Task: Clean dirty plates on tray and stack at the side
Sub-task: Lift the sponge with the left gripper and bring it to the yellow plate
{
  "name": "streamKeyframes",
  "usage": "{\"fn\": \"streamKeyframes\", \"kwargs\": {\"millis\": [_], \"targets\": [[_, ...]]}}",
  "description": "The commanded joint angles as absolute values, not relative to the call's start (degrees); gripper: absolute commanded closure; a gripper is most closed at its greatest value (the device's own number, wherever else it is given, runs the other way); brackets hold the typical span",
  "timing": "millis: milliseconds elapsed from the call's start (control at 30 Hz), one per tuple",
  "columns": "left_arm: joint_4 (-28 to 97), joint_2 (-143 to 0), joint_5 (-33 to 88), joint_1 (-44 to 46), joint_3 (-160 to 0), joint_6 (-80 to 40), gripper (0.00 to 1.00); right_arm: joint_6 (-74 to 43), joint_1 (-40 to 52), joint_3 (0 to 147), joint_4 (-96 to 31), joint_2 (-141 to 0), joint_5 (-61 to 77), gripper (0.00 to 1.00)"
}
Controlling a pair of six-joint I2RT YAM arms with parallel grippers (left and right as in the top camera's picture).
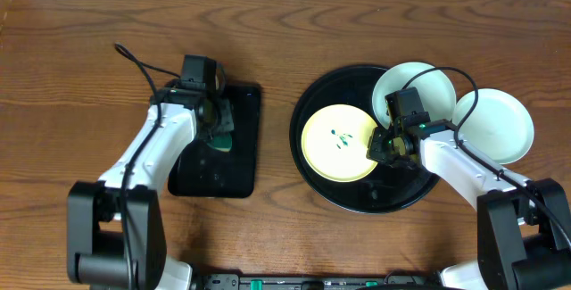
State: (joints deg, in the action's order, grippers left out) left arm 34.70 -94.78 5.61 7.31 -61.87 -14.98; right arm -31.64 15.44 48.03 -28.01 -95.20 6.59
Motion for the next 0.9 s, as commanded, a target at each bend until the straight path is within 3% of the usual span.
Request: {"fn": "streamKeyframes", "kwargs": {"millis": [0, 867], "targets": [[35.9, -94.0, 5.1, 7.1, -63.2, -14.9, 0.93, -31.7, 16.0, 46.3, -28.0, -96.8, 6.3, 0.99], [32.1, -98.8, 5.5, 18.2, -58.2, -21.8, 0.93, -31.7, 16.0, 46.3, -28.1, -96.8, 6.5, 0.99]]}}
